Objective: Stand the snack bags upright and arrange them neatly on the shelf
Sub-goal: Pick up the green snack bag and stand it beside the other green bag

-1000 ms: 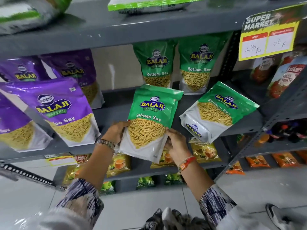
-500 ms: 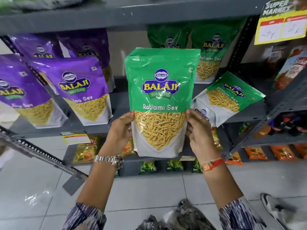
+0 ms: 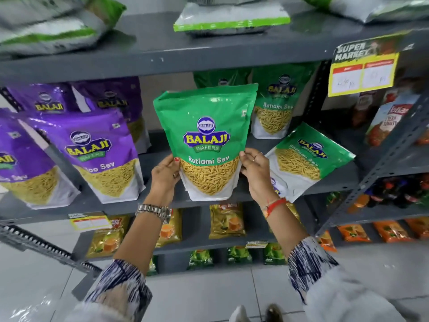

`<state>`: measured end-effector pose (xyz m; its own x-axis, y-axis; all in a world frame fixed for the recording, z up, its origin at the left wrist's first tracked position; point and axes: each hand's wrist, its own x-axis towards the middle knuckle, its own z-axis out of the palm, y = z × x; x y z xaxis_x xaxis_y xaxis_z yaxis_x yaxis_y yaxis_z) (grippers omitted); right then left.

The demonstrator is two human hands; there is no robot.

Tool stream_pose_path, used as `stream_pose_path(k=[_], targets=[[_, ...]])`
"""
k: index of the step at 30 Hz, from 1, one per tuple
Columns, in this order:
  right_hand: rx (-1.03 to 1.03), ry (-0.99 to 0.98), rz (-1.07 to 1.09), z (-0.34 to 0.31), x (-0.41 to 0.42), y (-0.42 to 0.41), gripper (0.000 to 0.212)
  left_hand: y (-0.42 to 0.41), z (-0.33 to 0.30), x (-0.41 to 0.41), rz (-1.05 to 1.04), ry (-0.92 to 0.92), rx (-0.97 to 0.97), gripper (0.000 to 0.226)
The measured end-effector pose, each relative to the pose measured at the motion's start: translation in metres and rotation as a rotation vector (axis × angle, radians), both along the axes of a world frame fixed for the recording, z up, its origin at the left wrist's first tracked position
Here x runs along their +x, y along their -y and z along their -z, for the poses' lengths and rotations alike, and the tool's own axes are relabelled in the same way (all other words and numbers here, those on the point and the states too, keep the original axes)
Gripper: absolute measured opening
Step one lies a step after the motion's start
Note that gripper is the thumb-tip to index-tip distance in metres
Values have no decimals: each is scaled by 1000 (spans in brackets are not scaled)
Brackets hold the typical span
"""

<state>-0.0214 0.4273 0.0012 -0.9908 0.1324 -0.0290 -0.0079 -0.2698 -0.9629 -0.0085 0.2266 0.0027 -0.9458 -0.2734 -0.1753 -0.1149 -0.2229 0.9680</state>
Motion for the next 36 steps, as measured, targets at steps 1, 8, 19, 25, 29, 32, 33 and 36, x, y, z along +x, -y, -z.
stream_pose_path(k=[1,8,19,25,29,32,33,36], targets=[[18,-7,-6,1,-7,-1,12,-2,-1,-7,-15,-1,-7,35],[80,3,-29,17,-32,1,18,-10,11,-26,-60,5,32,34],[220,-103,157,17,-30,-31,27,-45,29,-16,-686,-279,-1,14],[293,-20,607,25,-27,-112,24,-129,34,-4,-267,-370,-224,25],[314,120,799,46,-28,-143,30,-195,17,-29,200,-382,-506,15],[93,378,822,73,-20,-159,34,-225,11,-74,241,-237,-663,21],[3,484,769,87,-12,-165,31,-230,11,-89,245,-141,-665,21],[-209,662,503,103,10,-170,11,-239,7,-118,389,76,-760,12]])
